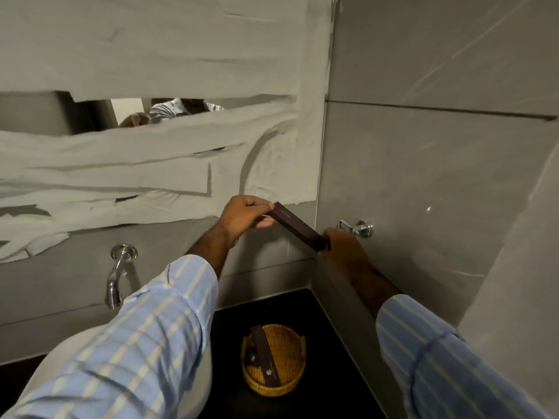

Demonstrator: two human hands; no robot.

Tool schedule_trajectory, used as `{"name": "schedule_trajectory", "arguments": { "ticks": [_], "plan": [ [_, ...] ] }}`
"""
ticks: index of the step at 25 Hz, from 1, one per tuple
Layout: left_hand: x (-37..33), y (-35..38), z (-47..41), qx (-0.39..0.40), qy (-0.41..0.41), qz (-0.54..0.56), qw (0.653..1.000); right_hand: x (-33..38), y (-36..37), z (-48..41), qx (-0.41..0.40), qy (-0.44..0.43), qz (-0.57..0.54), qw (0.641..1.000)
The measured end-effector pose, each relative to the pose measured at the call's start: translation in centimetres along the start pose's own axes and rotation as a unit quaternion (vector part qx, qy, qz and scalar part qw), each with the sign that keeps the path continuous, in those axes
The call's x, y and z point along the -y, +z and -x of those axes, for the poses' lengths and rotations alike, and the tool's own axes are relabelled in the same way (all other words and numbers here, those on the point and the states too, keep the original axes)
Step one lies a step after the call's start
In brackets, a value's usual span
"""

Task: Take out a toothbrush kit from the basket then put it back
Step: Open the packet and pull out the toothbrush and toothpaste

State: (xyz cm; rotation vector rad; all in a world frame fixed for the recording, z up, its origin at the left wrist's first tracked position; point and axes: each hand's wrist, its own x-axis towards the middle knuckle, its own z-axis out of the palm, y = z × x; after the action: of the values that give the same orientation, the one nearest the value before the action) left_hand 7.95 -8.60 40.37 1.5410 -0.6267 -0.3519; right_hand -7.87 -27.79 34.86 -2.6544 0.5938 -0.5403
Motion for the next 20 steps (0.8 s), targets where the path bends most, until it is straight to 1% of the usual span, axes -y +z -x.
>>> {"name": "schedule_trajectory", "arguments": {
  "ticks": [3, 6, 8, 10, 11, 13, 14, 15, 16, 17, 18, 19, 20],
  "plan": [
    [-2.5, -0.3, -0.3, 0.009, -0.013, -0.004, 1.000, 1.0, -2.3, -0.8, -0.016, 0.001, 0.030, 0.999],
    [-4.1, -0.6, -0.5, 0.008, 0.015, -0.073, 0.997, 1.8, -3.9, -1.4, -0.032, 0.012, 0.035, 0.999],
    [-4.7, -0.7, -0.7, -0.015, 0.029, -0.098, 0.995, 2.3, -4.4, -1.6, -0.037, 0.016, 0.024, 0.999],
    [-5.0, -0.7, -0.8, -0.029, 0.027, -0.077, 0.996, 2.8, -4.6, -1.6, -0.042, 0.019, 0.013, 0.999],
    [-5.1, -0.8, -0.8, -0.021, 0.024, -0.062, 0.998, 3.0, -4.6, -1.6, -0.043, 0.020, 0.005, 0.999],
    [-5.0, -1.0, -0.8, -0.003, 0.032, -0.057, 0.998, 3.3, -4.4, -1.8, -0.055, 0.034, -0.025, 0.998],
    [-4.9, -1.1, -0.8, -0.006, 0.038, -0.056, 0.998, 3.5, -4.3, -1.7, -0.065, 0.059, -0.060, 0.994],
    [-4.8, -1.2, -0.9, -0.021, 0.042, -0.049, 0.998, 3.8, -4.2, -1.7, -0.066, 0.102, -0.124, 0.985],
    [-4.8, -1.3, -0.9, -0.040, 0.046, -0.035, 0.998, 4.3, -4.1, -1.7, -0.045, 0.155, -0.225, 0.961],
    [-4.7, -1.4, -1.0, -0.055, 0.047, -0.016, 0.997, 5.1, -4.0, -1.9, 0.000, 0.211, -0.363, 0.908],
    [-4.6, -1.5, -1.0, -0.060, 0.046, 0.002, 0.997, 6.0, -3.9, -2.2, 0.053, 0.254, -0.512, 0.819],
    [-4.5, -1.4, -1.0, -0.056, 0.042, 0.022, 0.997, 6.8, -3.8, -2.6, 0.083, 0.278, -0.635, 0.716],
    [-4.2, -1.5, -0.9, -0.048, 0.036, 0.045, 0.997, 7.6, -3.7, -3.0, 0.089, 0.283, -0.725, 0.622]
  ]
}}
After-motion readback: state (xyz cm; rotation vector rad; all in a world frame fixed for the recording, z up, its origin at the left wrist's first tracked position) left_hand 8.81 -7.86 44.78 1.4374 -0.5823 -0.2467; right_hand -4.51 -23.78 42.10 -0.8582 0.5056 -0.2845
